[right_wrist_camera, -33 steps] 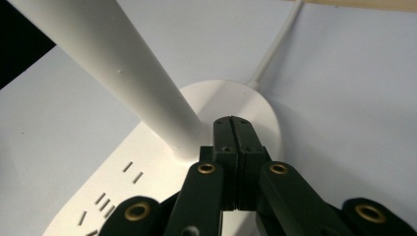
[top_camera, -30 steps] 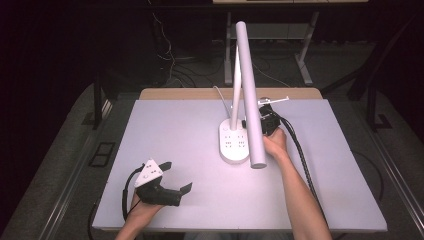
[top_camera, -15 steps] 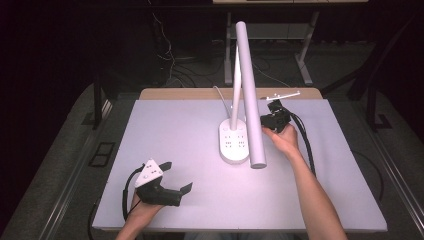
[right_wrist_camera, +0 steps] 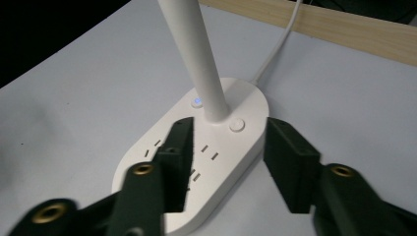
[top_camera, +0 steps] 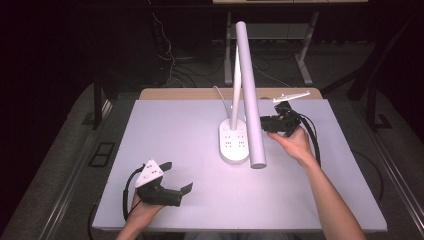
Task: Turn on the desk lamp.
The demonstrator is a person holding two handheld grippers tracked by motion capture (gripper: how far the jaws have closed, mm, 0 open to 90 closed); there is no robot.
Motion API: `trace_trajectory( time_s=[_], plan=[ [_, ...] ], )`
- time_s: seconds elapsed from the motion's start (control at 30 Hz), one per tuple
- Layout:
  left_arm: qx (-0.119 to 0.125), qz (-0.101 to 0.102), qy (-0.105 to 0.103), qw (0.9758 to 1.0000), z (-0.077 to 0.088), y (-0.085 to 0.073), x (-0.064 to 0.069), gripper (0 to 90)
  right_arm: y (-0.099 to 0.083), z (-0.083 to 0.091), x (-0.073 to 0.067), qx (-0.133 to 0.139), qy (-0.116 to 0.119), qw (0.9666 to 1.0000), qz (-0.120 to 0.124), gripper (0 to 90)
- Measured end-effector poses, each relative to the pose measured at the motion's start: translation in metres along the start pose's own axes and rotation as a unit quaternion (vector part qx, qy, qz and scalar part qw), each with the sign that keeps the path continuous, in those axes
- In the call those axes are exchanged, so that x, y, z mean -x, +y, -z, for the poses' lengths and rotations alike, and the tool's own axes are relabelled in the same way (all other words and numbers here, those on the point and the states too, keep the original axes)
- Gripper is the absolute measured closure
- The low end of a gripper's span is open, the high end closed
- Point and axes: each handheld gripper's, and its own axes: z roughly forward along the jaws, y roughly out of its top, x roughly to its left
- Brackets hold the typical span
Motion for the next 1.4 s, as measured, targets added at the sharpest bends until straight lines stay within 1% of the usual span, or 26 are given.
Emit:
trace_trajectory(
  time_s=[0.07, 0.1, 0.13, 0.2, 0.23, 0.27, 0.3, 0.37, 0.53, 0.6, 0.67, 0.9, 1.0, 1.1, 1.23, 1.4],
  plan=[
    [0.0, -0.001, 0.0, 1.0, 0.0, 0.0, 0.0, 0.0, -0.002, 0.006, -0.003, 0.001, -0.008, 1.0, 0.002, 33.7],
    [0.0, -0.001, 0.0, 1.0, 0.0, 0.0, 0.0, 0.0, -0.005, 0.012, -0.006, 0.0, -0.013, 0.9999, 0.005, 22.0],
    [0.0, 0.0, -0.001, 1.0, 0.0, 0.0, 0.0, 0.0, -0.005, 0.012, -0.006, 0.0, -0.013, 0.9999, 0.005, 22.0],
    [0.0, 0.0, 0.0, 1.0, 0.0, 0.0, 0.0, 0.0, -0.009, 0.018, -0.009, -0.001, -0.015, 0.9999, 0.005, 11.1],
    [0.001, 0.001, 0.0, 1.0, 0.0, 0.0, 0.001, 0.0, -0.011, 0.02, -0.01, -0.002, -0.017, 0.9999, 0.003, 9.3],
    [0.001, 0.0, 0.0, 1.0, 0.0, 0.0, 0.0, 0.0, -0.014, 0.024, -0.011, -0.001, -0.017, 0.9998, 0.005, 2.8],
    [0.001, 0.001, 0.0, 1.0, 0.0, 0.0, 0.0, 0.0, -0.015, 0.026, -0.013, -0.002, -0.019, 0.9998, 0.004, 0.3],
    [0.001, 0.001, 0.0, 1.0, 0.0, 0.0, 0.0, 0.0, -0.02, 0.031, -0.015, 0.004, -0.018, 0.9998, 0.004, 0.1],
    [0.001, 0.001, -0.001, 1.0, 0.0, 0.0, 0.001, 0.0, -0.031, 0.044, -0.021, 0.01, -0.009, 0.9999, 0.002, 0.1],
    [0.001, 0.0, -0.001, 1.0, 0.0, 0.0, 0.001, 0.0, -0.036, 0.05, -0.023, 0.016, -0.004, 0.9999, 0.003, 0.0],
    [0.002, 0.001, -0.001, 1.0, 0.0, 0.0, 0.001, 0.0, -0.041, 0.054, -0.025, 0.02, 0.002, 0.9998, 0.003, 0.1],
    [0.001, 0.001, -0.001, 1.0, 0.0, 0.0, 0.001, 0.0, -0.058, 0.068, -0.031, 0.029, 0.011, 0.9995, 0.001, 0.1],
    [0.001, 0.0, -0.001, 1.0, 0.0, 0.0, 0.001, 0.0, -0.067, 0.074, -0.032, 0.032, 0.011, 0.9994, -0.002, 0.1],
    [0.001, 0.0, 0.0, 1.0, 0.0, 0.0, 0.001, 0.0, -0.076, 0.078, -0.033, 0.037, 0.013, 0.9992, -0.01, 0.1],
    [0.001, 0.001, -0.001, 1.0, 0.0, 0.0, 0.001, 0.0, -0.09, 0.082, -0.033, 0.036, 0.014, 0.9991, -0.016, 0.1],
    [0.0, -0.001, 0.001, 1.0, 0.0, 0.0, 0.001, 0.0, -0.108, 0.085, -0.034, 0.034, 0.007, 0.9992, -0.02, 0.1]
  ],
)
